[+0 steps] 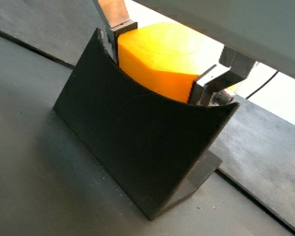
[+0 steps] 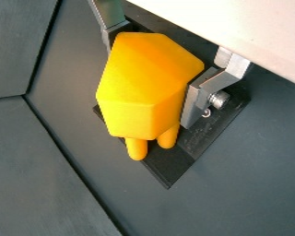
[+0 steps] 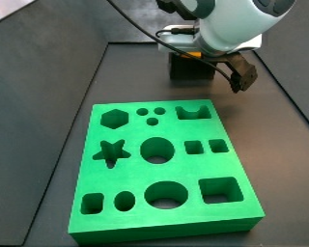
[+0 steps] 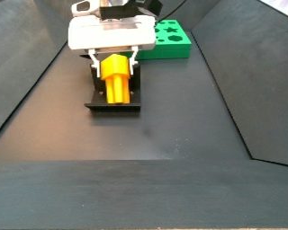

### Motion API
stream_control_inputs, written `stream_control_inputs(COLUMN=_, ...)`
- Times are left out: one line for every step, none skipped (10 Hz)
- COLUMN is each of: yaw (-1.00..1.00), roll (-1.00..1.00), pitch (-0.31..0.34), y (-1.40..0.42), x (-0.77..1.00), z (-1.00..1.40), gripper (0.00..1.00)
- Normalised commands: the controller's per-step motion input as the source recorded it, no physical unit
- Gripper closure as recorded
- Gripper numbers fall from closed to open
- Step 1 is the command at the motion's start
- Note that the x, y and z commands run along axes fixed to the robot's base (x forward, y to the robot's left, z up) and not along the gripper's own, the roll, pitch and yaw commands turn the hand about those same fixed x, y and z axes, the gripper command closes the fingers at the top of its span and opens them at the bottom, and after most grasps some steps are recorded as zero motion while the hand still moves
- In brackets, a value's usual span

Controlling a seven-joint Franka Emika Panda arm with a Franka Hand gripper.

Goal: Pick up the 3 prong object. Move up. Place the 3 prong object on the fixture. Regrasp the 3 prong object. Move to above the board. Insert the 3 prong object.
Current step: Move to above the board.

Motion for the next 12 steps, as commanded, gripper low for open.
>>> stream_control_inputs(yaw=-0.05, roll=-0.28, pitch=-0.179, y=0.05, x=-0.07, z=1.00, gripper=1.00)
stream_control_inputs(yaw=-0.05, roll=-0.28, pitch=-0.177, y=0.05, x=-0.07, z=1.00, gripper=1.00)
stream_control_inputs(yaw=-0.09, roll=-0.26, pitch=-0.164, y=0.05, x=-0.08, z=1.00, gripper=1.00)
stream_control_inputs(yaw=-0.12, roll=-0.23, pitch=-0.146, y=0.05, x=-0.08, z=1.00, gripper=1.00)
stream_control_inputs(yaw=-0.14, roll=-0.19, pitch=-0.111, y=0.05, x=-0.08, z=1.00, gripper=1.00)
stream_control_inputs(yaw=-0.14, roll=-0.17, pitch=-0.089, y=0.05, x=-0.08, z=1.00, gripper=1.00)
stream_control_inputs(yaw=-0.14, roll=-0.14, pitch=-0.043, y=0.05, x=-0.09, z=1.00, gripper=1.00)
stream_control_inputs(yaw=-0.13, roll=-0.13, pitch=-0.013, y=0.05, x=-0.09, z=1.00, gripper=1.00)
stream_control_inputs(yaw=-0.11, roll=-0.13, pitch=0.003, y=0.05, x=-0.09, z=1.00, gripper=1.00)
stream_control_inputs(yaw=-0.09, roll=-0.12, pitch=0.012, y=0.05, x=-0.09, z=1.00, gripper=1.00)
stream_control_inputs(yaw=-0.07, roll=-0.12, pitch=0.020, y=0.05, x=-0.09, z=1.00, gripper=1.00)
stream_control_inputs(yaw=-0.06, roll=-0.11, pitch=0.029, y=0.05, x=-0.10, z=1.00, gripper=1.00)
